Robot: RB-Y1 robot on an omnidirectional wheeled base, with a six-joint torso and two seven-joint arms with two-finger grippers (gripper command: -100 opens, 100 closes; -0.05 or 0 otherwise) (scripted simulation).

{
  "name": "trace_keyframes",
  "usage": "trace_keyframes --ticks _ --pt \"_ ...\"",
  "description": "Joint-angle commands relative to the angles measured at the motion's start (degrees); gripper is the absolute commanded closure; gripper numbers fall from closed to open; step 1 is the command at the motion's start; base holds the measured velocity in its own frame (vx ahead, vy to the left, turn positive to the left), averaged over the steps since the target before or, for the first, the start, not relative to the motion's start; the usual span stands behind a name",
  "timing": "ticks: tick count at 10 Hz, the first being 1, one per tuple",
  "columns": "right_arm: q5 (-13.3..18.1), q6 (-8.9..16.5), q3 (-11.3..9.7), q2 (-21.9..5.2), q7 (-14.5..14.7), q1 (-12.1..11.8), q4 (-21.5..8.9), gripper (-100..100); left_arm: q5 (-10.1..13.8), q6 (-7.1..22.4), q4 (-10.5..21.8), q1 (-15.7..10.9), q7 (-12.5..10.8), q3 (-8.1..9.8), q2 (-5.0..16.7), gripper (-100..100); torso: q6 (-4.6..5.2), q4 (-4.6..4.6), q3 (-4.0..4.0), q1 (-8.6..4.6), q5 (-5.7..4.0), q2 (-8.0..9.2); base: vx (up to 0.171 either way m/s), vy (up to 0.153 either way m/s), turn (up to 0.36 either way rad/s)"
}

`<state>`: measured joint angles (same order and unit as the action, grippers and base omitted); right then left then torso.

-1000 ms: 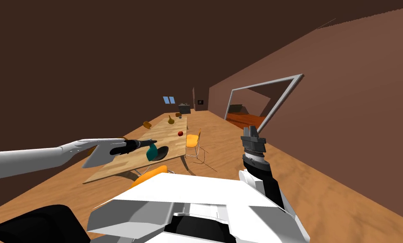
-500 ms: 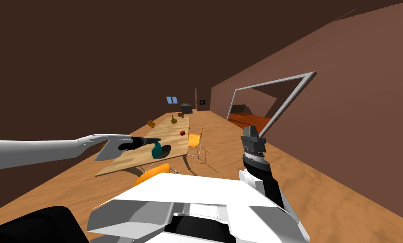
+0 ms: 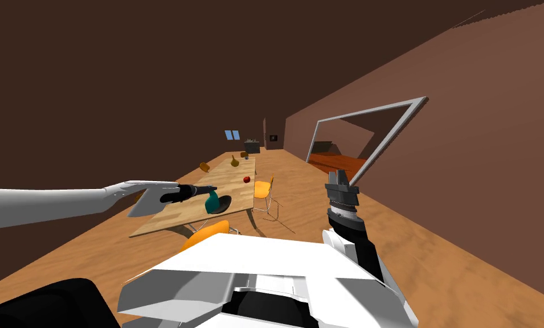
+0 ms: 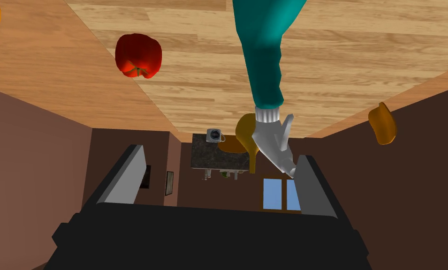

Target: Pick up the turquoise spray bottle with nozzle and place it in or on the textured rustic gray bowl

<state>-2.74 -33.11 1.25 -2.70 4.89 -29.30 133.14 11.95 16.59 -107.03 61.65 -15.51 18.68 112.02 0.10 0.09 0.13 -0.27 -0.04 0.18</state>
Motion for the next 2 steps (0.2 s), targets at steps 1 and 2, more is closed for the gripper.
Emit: trace_keyframes --ticks 1,2 --pt "0.0 0.0 0.0 0.0 0.0 0.0 0.0 0 0.0 0.0 0.0 0.0 0.0 0.0 0.0 0 0.0 0.0 0.0 0.0 0.0 0.0 0.0 0.0 0.0" --pt "0.0 0.0 0.0 0.0 0.0 0.0 0.0 0 0.0 0.0 0.0 0.0 0.0 0.0 0.0 0 0.0 0.0 0.0 0.0 0.0 0.0 0.0 0.0 0.0"
